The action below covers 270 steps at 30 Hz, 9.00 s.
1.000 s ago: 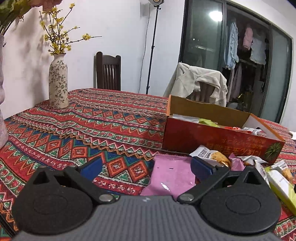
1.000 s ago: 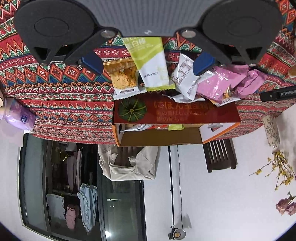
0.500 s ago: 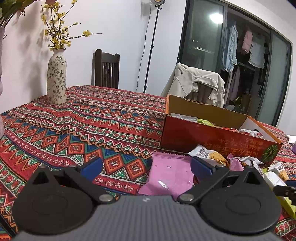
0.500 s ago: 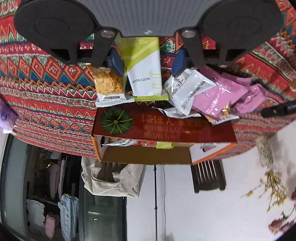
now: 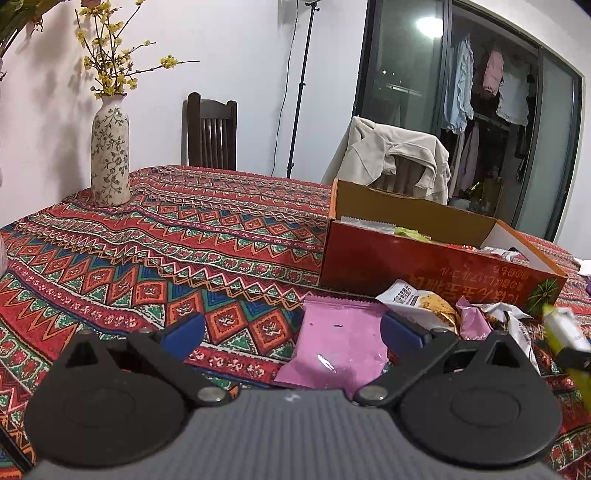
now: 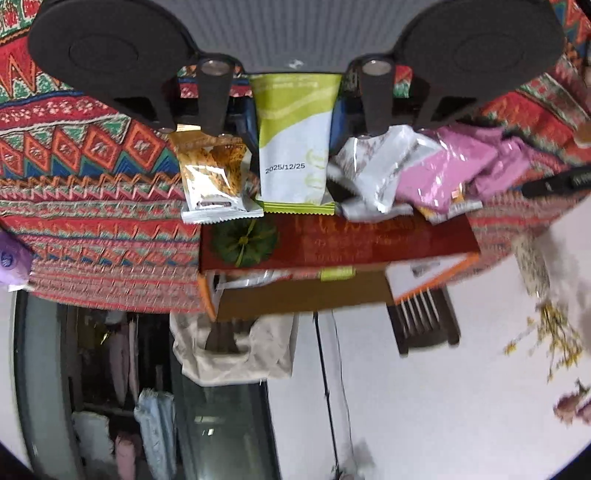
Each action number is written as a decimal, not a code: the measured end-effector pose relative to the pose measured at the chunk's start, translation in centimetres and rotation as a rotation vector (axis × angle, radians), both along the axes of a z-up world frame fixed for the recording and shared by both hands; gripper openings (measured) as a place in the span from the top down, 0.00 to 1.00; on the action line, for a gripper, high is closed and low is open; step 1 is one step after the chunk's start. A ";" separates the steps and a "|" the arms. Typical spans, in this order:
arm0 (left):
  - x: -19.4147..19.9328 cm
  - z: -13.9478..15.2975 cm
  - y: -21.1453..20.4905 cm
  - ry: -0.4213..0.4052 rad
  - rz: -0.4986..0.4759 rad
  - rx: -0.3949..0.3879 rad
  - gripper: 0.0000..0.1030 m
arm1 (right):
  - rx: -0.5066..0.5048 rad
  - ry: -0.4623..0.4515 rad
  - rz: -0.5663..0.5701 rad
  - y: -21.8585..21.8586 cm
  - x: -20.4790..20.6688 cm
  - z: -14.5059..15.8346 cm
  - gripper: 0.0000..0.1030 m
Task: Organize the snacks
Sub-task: 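Grasp a green-white bar with the right gripper while the left grasps a pink packet, then carry the pink packet and green-white bar over the orange box, then open both grippers to drop the packets into the box, then move both grippers back to the snack pile beside the box, then grasp a white printed packet with the right gripper while the left grasps a pink packet, then carry the white packet and pink packet over the orange box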
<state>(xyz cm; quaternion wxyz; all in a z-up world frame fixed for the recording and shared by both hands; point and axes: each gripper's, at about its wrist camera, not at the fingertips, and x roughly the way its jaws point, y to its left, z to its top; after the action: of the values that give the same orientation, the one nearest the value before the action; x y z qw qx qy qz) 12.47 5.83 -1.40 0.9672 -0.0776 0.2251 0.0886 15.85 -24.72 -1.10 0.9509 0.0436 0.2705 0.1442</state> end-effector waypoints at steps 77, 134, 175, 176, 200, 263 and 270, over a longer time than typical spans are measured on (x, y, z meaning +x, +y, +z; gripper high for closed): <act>12.9 10.2 -6.2 -0.146 -0.081 0.074 0.40 | -0.032 -0.189 -0.081 4.4 12.8 9.3 0.65; 12.7 8.4 -5.8 -0.176 -0.108 0.071 0.00 | -0.015 -0.163 -0.095 4.1 13.4 7.0 0.00; 2.7 1.2 -0.9 0.015 -0.088 0.016 0.00 | -0.147 0.133 0.021 6.4 6.0 0.4 0.24; 2.8 1.1 -0.8 0.015 -0.100 0.003 0.00 | -0.138 0.145 0.019 6.2 6.1 0.2 0.34; 2.4 2.4 -10.0 0.036 -0.186 0.181 0.00 | 0.062 -0.029 -0.109 1.1 3.5 1.3 0.55; 3.3 7.7 -9.4 -0.070 -0.192 0.094 0.40 | 0.036 -0.182 -0.074 2.6 3.6 6.6 0.55; 6.7 9.5 -8.0 -0.077 -0.185 0.090 0.40 | 0.018 -0.182 -0.079 4.1 6.7 8.6 0.55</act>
<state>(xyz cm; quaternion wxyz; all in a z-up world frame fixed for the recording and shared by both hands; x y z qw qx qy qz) 19.16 -2.21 8.14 0.9816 -0.0160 0.1900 0.0059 22.59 -20.64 7.48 0.9761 0.0496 0.1795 0.1125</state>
